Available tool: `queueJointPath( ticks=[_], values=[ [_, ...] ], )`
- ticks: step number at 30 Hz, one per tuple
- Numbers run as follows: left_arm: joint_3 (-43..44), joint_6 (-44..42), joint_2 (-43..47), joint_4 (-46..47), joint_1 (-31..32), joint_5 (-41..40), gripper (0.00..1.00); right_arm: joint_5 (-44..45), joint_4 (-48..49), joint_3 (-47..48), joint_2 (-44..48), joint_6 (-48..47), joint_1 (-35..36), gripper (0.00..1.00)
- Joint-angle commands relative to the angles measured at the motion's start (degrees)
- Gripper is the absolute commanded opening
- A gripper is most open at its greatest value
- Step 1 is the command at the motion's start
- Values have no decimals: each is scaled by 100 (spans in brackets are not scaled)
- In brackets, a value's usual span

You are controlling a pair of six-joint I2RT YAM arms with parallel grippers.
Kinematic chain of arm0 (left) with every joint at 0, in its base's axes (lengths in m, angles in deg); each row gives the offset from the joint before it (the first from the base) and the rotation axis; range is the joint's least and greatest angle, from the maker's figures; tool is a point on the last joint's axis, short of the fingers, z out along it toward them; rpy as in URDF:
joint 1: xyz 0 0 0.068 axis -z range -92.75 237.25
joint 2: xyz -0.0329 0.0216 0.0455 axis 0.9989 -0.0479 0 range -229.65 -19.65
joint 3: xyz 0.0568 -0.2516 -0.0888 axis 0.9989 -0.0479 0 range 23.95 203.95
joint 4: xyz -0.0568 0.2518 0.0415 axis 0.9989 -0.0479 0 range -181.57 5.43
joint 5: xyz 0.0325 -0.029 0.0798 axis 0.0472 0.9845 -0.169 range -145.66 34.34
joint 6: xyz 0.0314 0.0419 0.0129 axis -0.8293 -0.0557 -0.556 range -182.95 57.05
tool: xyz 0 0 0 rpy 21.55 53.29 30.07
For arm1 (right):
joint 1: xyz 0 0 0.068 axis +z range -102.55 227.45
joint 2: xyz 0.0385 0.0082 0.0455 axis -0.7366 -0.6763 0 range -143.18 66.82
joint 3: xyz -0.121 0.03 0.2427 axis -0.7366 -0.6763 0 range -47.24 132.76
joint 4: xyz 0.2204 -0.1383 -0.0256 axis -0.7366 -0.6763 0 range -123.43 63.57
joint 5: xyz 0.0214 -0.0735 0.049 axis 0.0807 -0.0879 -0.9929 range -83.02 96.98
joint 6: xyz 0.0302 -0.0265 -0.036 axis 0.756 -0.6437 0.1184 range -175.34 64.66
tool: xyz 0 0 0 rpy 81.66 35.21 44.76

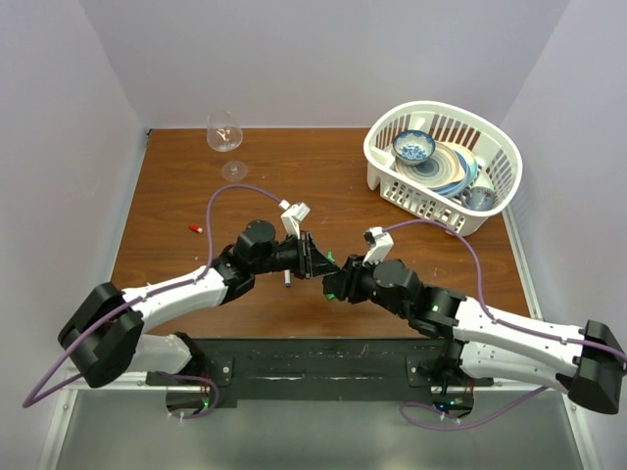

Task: Insert the pens into the pen caps

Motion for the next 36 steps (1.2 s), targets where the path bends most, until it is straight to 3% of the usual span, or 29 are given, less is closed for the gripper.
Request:
queueJointPath(
  ticks=[1,5,10,14,16,25,28,32,34,35,36],
  values=[
    [-35,104,343,726,18,450,0,-605,705,-276,456,-236,34,48],
    [-44,130,494,955,18,538,0,-896,1100,-775,790,-113,25,61],
    [-79,323,590,1552,0,898,0,-993,1488,-1067,1300,-16,25,63],
    [-70,420,713,1851,0,1013,0,-1229,1873,-1138,1590,-69,34,42],
    [-27,447,766,1887,0,1065,0,-1283,2015,-1190,1739,-52,25,39],
    [-44,859,705,2439,0,1434,0,-1230,2296,-1226,1855,-52,25,40],
    [-113,1026,643,2720,0,1496,0,-1283,2323,-1112,1697,-87,34,27],
    [-132,1159,547,2994,0,1558,0,-1344,2507,-1041,1573,-113,25,0],
    [-149,1115,529,3012,0,1549,10,-1318,2569,-1050,1591,-113,25,0],
    [-167,1089,546,3012,-9,1549,23,-1257,2595,-1059,1652,-113,34,0],
    [-175,1071,538,2995,-9,1540,29,-1213,2587,-1076,1696,-131,25,0]
  ],
)
